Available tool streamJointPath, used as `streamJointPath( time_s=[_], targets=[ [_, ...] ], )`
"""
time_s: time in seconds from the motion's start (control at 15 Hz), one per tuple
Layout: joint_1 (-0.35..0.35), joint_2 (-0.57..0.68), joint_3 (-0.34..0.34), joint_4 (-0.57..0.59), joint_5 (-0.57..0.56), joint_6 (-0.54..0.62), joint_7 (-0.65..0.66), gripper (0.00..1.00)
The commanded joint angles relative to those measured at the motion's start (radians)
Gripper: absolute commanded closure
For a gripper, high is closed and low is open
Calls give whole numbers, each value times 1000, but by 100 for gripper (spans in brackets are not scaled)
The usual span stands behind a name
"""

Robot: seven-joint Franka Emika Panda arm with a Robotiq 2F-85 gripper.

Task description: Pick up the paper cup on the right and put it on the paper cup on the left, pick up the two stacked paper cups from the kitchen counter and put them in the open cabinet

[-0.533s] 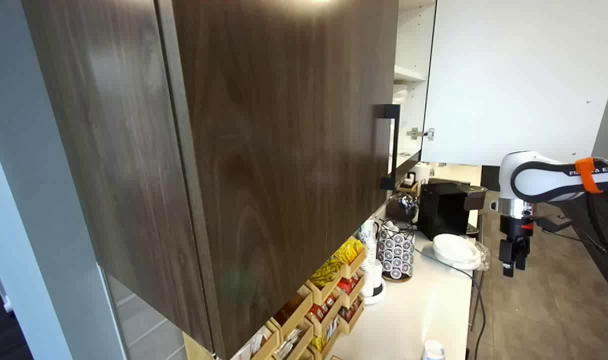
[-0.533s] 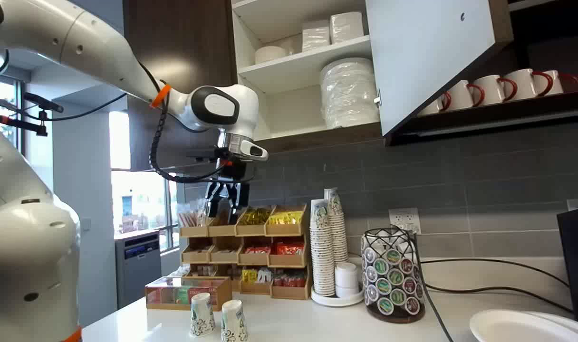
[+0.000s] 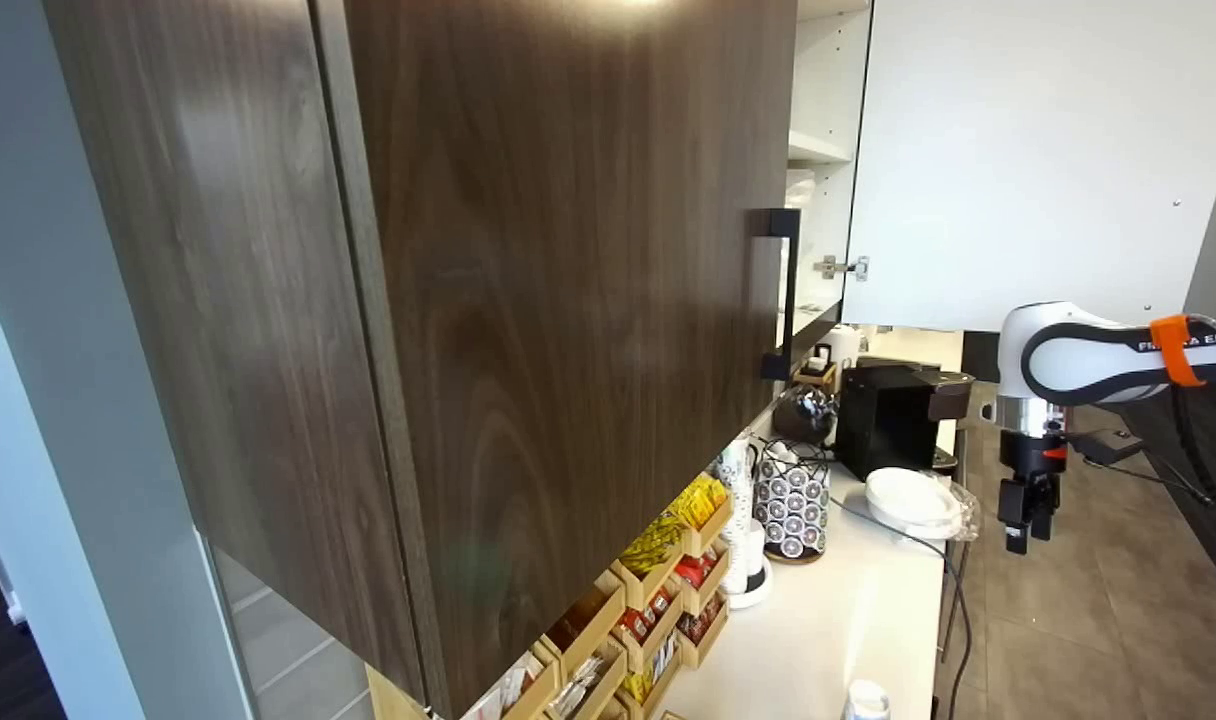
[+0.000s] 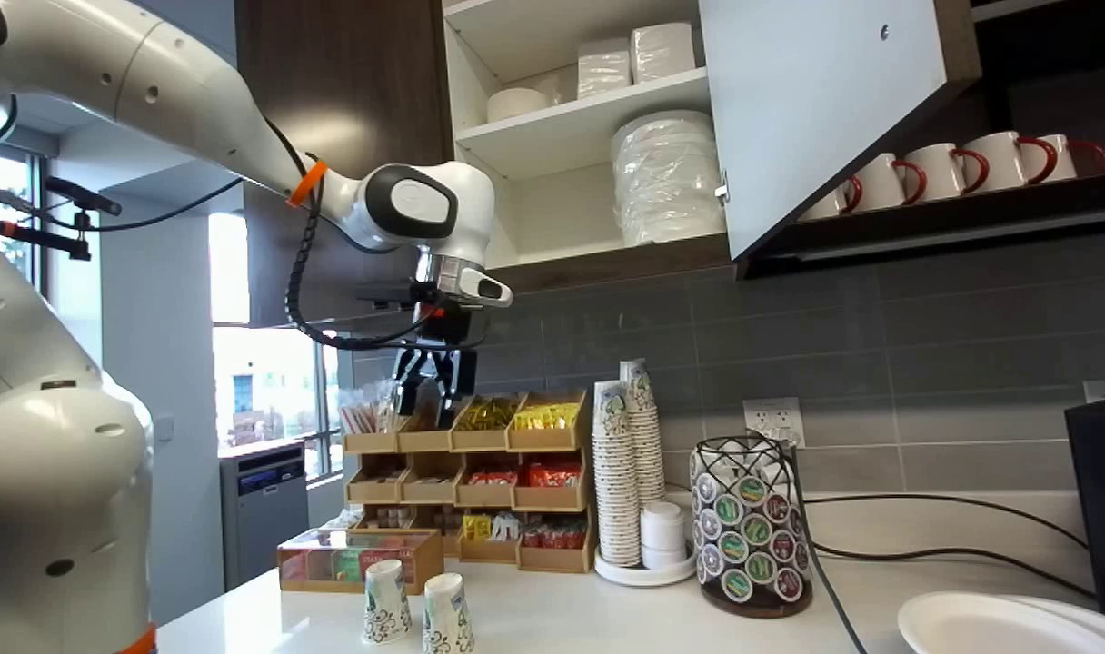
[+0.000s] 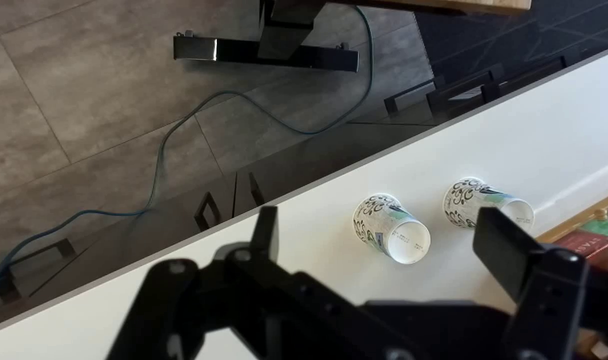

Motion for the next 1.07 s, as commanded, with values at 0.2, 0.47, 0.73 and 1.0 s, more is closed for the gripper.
streamJointPath(
  time_s=[0.2,0.47,0.73,1.0],
  targets=[
    [-9,1,8,1,3,-2,-4,0],
    [36,100,154,-17,-51,71,146,0],
    [83,266,288,-13,-88,238,291,0],
    [93,423,333,0,-138,527,435,0]
  ],
)
